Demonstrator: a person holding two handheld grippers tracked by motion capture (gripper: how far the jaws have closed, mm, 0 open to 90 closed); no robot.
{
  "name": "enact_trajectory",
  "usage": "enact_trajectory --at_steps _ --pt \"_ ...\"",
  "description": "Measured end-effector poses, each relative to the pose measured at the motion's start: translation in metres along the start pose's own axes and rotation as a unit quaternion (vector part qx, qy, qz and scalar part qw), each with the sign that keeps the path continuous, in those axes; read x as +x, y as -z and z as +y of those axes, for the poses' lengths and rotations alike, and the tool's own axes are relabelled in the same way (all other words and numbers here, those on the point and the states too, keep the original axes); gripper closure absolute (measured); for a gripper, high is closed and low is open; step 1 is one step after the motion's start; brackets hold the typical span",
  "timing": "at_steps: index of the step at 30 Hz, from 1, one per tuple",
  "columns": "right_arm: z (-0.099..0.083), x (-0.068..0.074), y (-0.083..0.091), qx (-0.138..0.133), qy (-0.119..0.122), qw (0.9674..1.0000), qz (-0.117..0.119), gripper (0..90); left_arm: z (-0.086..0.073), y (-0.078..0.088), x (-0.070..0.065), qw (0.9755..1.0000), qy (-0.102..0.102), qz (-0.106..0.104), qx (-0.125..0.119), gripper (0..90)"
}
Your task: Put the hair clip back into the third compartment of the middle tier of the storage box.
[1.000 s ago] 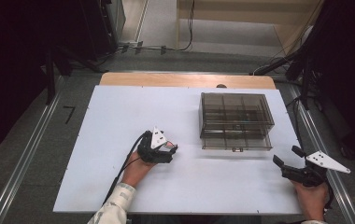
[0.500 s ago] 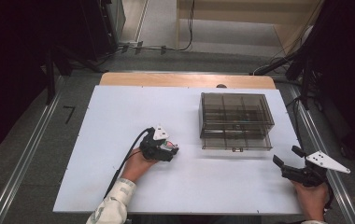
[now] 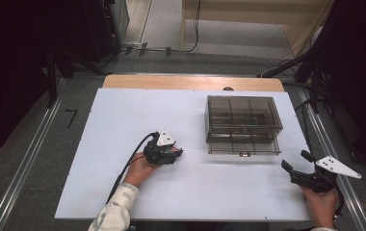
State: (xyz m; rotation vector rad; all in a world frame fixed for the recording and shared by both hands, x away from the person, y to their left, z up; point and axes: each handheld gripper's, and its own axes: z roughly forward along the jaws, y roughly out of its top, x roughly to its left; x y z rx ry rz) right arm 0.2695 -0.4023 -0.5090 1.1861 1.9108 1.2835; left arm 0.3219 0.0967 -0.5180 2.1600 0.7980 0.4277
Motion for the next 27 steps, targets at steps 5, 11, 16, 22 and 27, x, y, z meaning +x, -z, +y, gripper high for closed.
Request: enact_trajectory --at_steps 5,11,16,22,27 --pt "0.0000 0.0003 0.0002 0.000 0.001 1.0000 0.000 8.9 -0.0004 0.0009 -0.0030 0.9998 -0.018 -0.003 -0.001 64.6" --pt "0.0000 0.0003 0.0001 0.000 0.000 1.0000 0.000 8.9 -0.0009 0.0018 -0.0036 0.9997 -0.023 -0.007 -0.007 69.3" --pt "0.0000 0.0000 0.0001 0.000 -0.001 1.0000 0.000 8.9 -0.0022 0.0044 -0.0019 0.9996 -0.012 -0.009 -0.023 77.3" --pt "0.0000 -0.0001 0.0001 0.000 -0.002 1.0000 -0.001 8.9 -0.0026 0.0057 -0.0002 0.9996 -0.001 -0.005 -0.028 80.7" --pt "0.0000 -0.0005 -0.0001 0.000 -0.002 1.0000 0.000 8.9 -0.0044 0.0088 0.0043 0.9987 0.020 0.000 -0.047 87.9"
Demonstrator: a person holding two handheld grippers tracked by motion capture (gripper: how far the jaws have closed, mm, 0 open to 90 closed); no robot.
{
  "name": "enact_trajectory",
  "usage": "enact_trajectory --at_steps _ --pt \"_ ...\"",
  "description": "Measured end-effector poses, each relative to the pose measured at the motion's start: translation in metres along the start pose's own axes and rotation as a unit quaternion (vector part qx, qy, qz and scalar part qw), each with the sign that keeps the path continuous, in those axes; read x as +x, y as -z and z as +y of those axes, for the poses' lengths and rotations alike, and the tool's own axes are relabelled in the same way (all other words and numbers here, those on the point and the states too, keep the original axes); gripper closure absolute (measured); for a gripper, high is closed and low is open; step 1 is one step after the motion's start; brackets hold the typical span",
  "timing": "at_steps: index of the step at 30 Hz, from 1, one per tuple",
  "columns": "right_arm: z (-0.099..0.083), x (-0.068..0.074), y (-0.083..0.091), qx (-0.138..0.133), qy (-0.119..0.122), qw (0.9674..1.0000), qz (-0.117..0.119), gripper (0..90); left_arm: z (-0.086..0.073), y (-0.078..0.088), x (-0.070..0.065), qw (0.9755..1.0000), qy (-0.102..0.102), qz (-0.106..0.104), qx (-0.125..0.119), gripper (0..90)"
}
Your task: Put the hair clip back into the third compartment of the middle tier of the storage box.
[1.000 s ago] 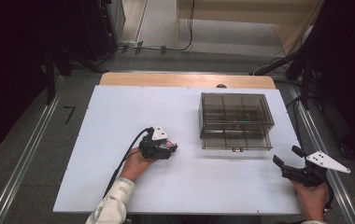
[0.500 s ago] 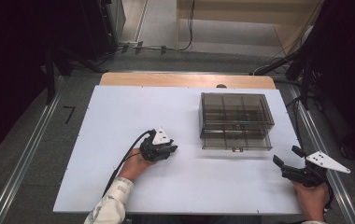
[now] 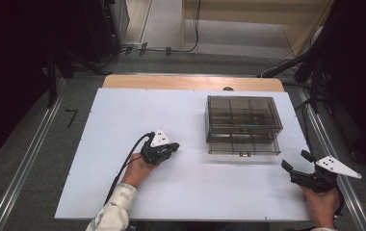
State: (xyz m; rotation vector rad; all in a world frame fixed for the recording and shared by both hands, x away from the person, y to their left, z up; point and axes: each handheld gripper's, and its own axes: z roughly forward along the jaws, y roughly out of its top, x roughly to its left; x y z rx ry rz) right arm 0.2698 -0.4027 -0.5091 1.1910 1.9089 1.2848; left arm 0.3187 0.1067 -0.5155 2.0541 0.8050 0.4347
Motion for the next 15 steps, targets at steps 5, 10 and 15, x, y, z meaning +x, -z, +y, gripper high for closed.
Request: enact_trajectory --at_steps 5,10,15 --pt "0.0000 0.0000 0.0001 0.000 -0.001 1.0000 0.000 9.0 0.0000 0.0004 -0.0013 1.0000 0.002 0.008 -0.002 88.7" --pt "0.0001 -0.0004 -0.0001 0.000 -0.002 1.0000 0.000 9.0 -0.0004 0.0031 -0.0025 0.9998 0.000 0.013 -0.012 88.8" --pt "0.0001 -0.0003 -0.0001 0.000 -0.001 1.0000 0.000 9.0 0.0033 0.0076 -0.0086 0.9994 -0.001 0.014 -0.032 88.8"
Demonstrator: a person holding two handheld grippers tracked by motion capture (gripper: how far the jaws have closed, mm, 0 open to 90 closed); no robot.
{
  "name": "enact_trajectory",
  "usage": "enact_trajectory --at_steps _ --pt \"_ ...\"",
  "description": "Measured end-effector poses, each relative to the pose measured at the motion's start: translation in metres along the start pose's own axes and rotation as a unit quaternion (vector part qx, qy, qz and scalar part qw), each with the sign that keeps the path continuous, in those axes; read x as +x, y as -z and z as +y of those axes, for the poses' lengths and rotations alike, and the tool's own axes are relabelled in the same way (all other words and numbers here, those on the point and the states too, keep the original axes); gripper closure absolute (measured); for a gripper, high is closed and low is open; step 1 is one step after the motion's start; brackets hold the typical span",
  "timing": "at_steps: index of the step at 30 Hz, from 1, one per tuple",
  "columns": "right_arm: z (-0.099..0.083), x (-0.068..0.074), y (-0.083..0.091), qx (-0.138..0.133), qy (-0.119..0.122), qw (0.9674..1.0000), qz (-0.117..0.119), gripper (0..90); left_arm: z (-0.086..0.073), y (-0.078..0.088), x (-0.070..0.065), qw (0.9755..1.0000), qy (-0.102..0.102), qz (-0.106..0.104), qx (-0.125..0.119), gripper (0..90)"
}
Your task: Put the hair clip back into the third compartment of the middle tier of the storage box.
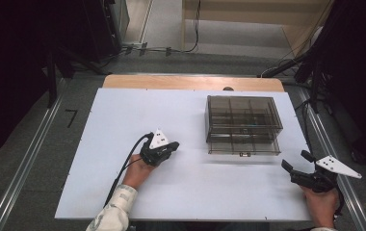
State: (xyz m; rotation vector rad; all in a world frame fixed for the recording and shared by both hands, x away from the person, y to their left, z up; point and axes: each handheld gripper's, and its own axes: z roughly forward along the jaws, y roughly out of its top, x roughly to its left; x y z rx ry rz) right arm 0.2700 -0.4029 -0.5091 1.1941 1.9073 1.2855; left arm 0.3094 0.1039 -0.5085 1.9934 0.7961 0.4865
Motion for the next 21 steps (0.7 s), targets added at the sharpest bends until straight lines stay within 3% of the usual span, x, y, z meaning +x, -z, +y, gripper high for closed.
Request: enact_trajectory --at_steps 5,21 --pt "0.000 0.000 0.000 0.000 0.001 1.0000 0.000 9.0 0.005 0.004 -0.007 0.9998 0.001 0.001 -0.020 88.8" --pt "0.000 0.000 0.000 0.001 0.002 1.0000 -0.001 9.0 0.014 0.006 -0.021 0.9987 -0.008 -0.009 -0.049 88.7"
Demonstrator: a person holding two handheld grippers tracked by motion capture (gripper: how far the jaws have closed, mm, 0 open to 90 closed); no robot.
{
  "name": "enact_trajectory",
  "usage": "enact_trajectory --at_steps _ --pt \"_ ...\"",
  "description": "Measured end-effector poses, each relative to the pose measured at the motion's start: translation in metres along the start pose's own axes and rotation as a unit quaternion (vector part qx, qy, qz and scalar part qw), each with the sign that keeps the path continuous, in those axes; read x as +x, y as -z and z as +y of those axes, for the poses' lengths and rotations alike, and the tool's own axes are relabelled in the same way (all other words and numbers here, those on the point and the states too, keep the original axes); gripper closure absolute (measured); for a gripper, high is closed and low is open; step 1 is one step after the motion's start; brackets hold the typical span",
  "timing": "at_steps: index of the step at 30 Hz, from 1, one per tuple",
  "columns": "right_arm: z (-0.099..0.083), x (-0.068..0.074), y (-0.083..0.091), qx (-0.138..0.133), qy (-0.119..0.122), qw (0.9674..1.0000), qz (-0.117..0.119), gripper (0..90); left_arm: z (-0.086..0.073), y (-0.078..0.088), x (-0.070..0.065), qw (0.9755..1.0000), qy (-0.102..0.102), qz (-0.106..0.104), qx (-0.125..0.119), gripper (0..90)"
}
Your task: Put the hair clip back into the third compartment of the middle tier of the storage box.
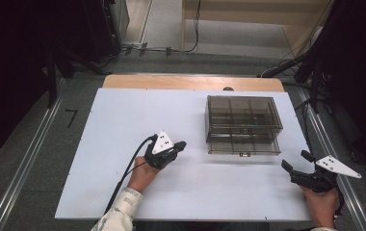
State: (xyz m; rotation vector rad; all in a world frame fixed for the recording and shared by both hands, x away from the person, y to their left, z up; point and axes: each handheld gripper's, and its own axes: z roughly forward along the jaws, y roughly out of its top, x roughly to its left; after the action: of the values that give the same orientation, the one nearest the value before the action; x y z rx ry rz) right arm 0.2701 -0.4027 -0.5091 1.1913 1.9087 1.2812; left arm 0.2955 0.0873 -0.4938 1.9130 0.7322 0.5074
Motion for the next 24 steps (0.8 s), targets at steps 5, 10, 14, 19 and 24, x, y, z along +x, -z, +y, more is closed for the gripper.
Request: enact_trajectory --at_steps 5,10,14,19,24 --pt "0.000 0.000 0.000 0.000 0.001 1.0000 0.000 9.0 0.005 -0.001 -0.004 0.9999 0.002 -0.007 -0.012 88.7" --pt "0.000 0.000 0.000 0.000 0.001 1.0000 0.001 9.0 0.010 -0.003 -0.009 0.9998 -0.003 -0.014 -0.015 88.7" --pt "0.000 0.000 0.000 0.000 0.001 1.0000 0.001 9.0 0.015 -0.007 -0.013 0.9996 -0.009 -0.020 -0.016 88.7" --pt "0.000 0.000 0.000 0.000 0.000 1.0000 0.000 9.0 0.022 -0.012 -0.019 0.9993 -0.010 -0.027 -0.025 88.7" --pt "0.000 0.000 0.000 0.000 0.000 1.0000 0.000 9.0 0.031 -0.018 -0.026 0.9989 -0.017 -0.035 -0.027 88.6"
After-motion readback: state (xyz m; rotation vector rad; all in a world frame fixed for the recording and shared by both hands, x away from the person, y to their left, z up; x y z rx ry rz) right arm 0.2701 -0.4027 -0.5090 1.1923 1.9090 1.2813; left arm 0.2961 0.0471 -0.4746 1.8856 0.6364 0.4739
